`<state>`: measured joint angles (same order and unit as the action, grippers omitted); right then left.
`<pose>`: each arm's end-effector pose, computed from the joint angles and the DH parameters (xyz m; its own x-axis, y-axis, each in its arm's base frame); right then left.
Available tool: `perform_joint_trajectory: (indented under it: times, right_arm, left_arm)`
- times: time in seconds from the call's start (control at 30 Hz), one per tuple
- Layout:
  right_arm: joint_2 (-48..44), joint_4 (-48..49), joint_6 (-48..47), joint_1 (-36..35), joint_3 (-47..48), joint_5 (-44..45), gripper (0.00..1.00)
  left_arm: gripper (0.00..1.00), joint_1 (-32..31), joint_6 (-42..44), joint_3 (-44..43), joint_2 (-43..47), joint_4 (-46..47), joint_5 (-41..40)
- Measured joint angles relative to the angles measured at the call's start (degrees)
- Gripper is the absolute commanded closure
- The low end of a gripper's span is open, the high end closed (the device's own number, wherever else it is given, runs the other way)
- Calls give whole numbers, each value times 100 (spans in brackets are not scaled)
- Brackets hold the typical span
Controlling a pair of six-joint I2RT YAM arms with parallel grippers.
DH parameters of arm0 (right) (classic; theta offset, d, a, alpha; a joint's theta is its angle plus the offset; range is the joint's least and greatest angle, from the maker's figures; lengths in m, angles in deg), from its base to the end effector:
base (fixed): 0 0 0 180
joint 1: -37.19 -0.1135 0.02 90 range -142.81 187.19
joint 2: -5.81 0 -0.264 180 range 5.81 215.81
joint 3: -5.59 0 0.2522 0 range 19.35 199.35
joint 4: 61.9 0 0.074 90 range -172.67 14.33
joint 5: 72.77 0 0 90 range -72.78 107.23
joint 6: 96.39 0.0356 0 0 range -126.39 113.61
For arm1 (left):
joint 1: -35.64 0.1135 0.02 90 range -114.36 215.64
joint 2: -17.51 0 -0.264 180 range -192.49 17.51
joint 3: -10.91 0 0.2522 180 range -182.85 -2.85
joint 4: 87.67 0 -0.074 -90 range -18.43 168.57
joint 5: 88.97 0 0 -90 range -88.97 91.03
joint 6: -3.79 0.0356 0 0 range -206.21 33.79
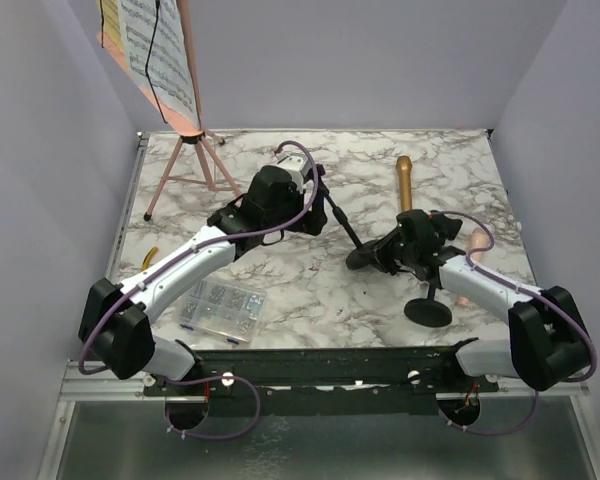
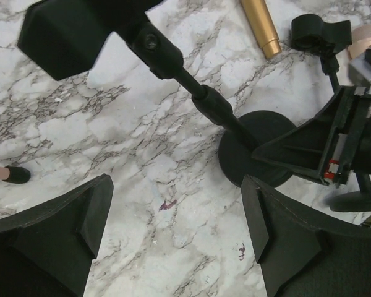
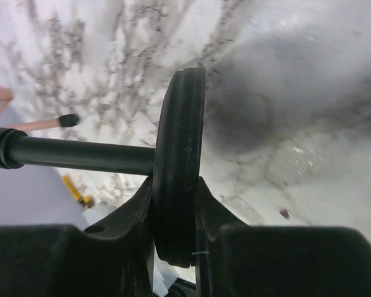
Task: Set up the instrument practice props
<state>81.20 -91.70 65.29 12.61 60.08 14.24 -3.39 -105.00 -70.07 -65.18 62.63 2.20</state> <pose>0.2342 0.1092 0.1942 -0.6441 0.7479 -0.1608 0.5280 0.5867 0.6140 0.2575 -0.2097 0.3107 -0.5904 0.0641 -0.8045 0.4785 0.8306 -0.2850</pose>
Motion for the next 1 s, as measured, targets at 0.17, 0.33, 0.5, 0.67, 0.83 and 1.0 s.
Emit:
perform_joint_trajectory:
  times: [0.17, 0.33, 0.5, 0.67, 0.83, 1.0]
  right_arm:
    - [306, 3246, -57, 382, -1447, -1032, 100]
    - [1759, 5694, -122, 599, -1655, -1906, 98]
    - [2979, 7611, -120, 645, -1716, -2444, 79]
    - [3467, 8325, -197, 669, -1823, -2590, 38]
    - [3010, 7908, -446, 675, -1801, -2544, 9]
    - [2039, 6035, -1180, 719, -1467, -2153, 0]
  left_arm:
    - [8, 0, 2, 302, 608, 251, -111]
    - [8, 0, 11, 643, 1156, 682, -175]
    - [8, 0, 66, 887, 1510, 1036, -310]
    - [8, 0, 96, 901, 1596, 1169, -380]
    - [8, 0, 111, 903, 1604, 1209, -433]
    - [8, 0, 111, 914, 1609, 1211, -474]
